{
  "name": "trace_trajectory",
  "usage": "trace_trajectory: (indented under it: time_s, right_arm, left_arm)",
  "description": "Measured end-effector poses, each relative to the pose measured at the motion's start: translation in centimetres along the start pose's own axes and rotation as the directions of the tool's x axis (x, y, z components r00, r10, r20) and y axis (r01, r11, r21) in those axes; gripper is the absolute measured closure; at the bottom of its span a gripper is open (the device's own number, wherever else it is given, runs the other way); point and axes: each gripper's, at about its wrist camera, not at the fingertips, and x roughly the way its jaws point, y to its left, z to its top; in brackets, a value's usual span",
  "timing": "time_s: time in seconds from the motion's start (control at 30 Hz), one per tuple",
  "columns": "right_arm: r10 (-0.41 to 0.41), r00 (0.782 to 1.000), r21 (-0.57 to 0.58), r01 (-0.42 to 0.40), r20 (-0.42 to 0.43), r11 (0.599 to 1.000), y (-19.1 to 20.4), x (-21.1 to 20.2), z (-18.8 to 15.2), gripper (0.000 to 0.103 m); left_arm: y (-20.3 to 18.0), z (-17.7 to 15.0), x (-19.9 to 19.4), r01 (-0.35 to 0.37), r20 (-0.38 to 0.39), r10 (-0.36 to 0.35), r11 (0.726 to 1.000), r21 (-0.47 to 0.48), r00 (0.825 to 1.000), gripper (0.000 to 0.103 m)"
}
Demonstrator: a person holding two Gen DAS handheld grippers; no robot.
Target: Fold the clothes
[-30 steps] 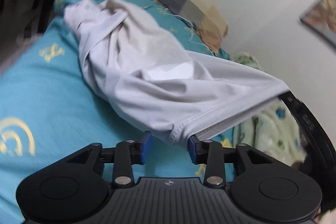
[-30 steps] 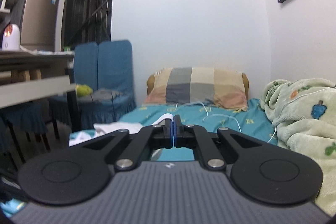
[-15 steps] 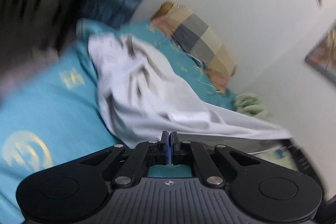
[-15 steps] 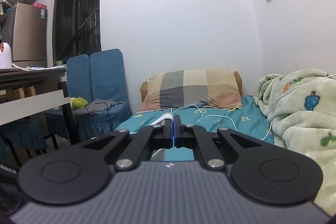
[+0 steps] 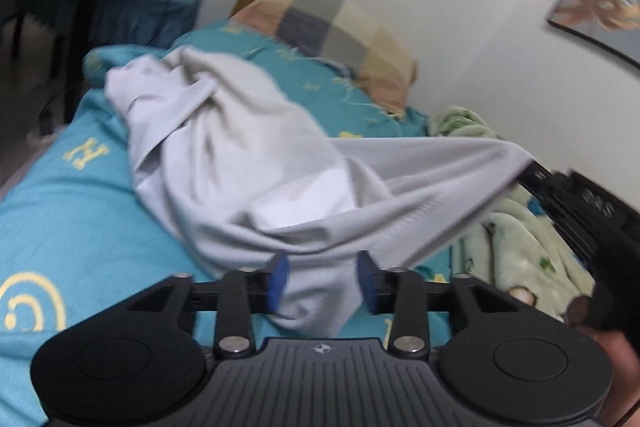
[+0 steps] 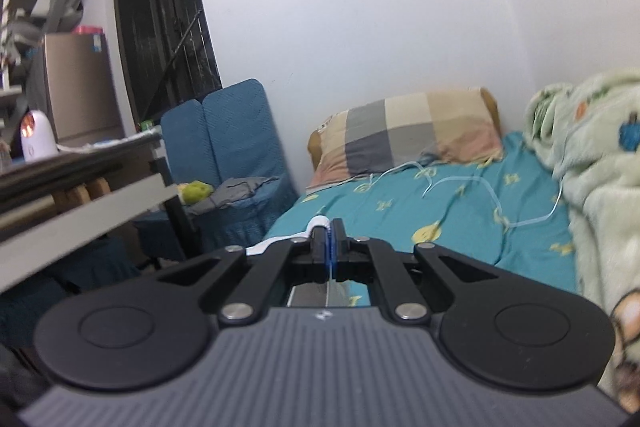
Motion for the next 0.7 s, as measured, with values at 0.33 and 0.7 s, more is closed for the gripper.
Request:
trace_trajectory:
  time_s: [0.33,0.7]
  right_arm:
    - [0.06,0.998,0.038,-0.059,-0.003,0.997,0.3,-1.1,0.2,0.099]
    - [0.061,0.983,-0.004,-0.061,0.174,0.998,1.4,-1.3,2.5,0.099]
  left_arm:
    - [-3.4,-0.9,3.1,-0.127,0.13,0.124,0.992,0.014,0.984,0.033]
    - [1.1,-2.5,3.5,-0.26,0.0,0.266,0.945,-0.2,0.964,0.027]
